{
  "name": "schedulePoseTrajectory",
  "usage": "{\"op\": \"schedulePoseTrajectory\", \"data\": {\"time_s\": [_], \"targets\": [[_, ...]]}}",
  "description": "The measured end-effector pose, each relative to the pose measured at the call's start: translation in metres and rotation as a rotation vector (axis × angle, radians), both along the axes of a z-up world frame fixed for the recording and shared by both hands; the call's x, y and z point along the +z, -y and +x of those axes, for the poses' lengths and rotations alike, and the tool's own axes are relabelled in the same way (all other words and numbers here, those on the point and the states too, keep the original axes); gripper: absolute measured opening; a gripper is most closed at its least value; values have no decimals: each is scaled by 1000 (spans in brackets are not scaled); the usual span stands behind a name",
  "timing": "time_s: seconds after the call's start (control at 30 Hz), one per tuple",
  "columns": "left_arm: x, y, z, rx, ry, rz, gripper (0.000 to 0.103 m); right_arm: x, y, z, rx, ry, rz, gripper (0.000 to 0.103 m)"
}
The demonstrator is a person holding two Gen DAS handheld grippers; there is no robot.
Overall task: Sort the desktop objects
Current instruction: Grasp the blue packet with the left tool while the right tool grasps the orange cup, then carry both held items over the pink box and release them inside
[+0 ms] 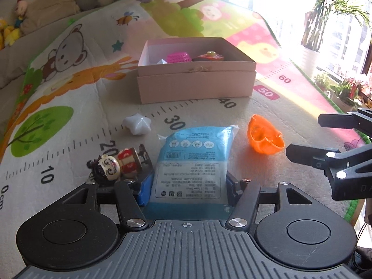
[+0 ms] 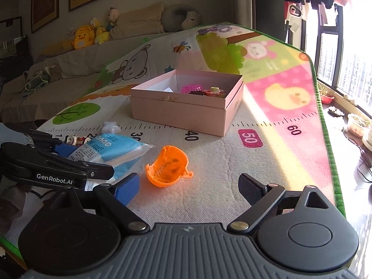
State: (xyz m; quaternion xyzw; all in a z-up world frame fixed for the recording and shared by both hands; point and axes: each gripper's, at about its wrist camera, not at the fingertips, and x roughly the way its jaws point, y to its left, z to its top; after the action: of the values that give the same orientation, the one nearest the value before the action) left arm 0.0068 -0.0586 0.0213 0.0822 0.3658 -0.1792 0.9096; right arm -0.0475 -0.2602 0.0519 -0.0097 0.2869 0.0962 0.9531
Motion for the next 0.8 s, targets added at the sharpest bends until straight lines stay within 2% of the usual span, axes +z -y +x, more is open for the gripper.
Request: {"op": "schedulePoseTrajectory", "data": {"time_s": [0.1,0.17,0.23,0.3,0.4,0.43,0.47,0.53,0.6,0.67,0.8], "targets": [[1,-15,-18,22,6,52,65,4,-9,13,41,-17,7,93],[3,-22,-25,19,-6,50,68,3,-15,24,61,-43,11,92],[5,-24,-26,11,-4,38,81,-2,-22,40,64,-80,-4,90],[5,-23,-23,15,3,31,85,-8,-28,54,58,-127,-15,85],[3,-18,-14,15,-4,22,85,-16,-27,66,46,-207,-4,64],[2,-16,-11,12,-7,21,84,-16,-27,66,46,-212,-5,55],[2,-15,-9,10,-9,24,82,-15,-26,63,50,-205,-12,55],[0,-12,-8,6,-8,39,65,-11,-24,55,65,-192,-24,54],[3,-12,-10,-10,-8,38,59,-1,-21,45,97,-186,-33,54],[15,-13,-12,-37,17,20,58,17,-15,36,130,-163,-30,54],[65,-7,6,-73,167,-22,58,83,16,34,117,-20,53,54]]}}
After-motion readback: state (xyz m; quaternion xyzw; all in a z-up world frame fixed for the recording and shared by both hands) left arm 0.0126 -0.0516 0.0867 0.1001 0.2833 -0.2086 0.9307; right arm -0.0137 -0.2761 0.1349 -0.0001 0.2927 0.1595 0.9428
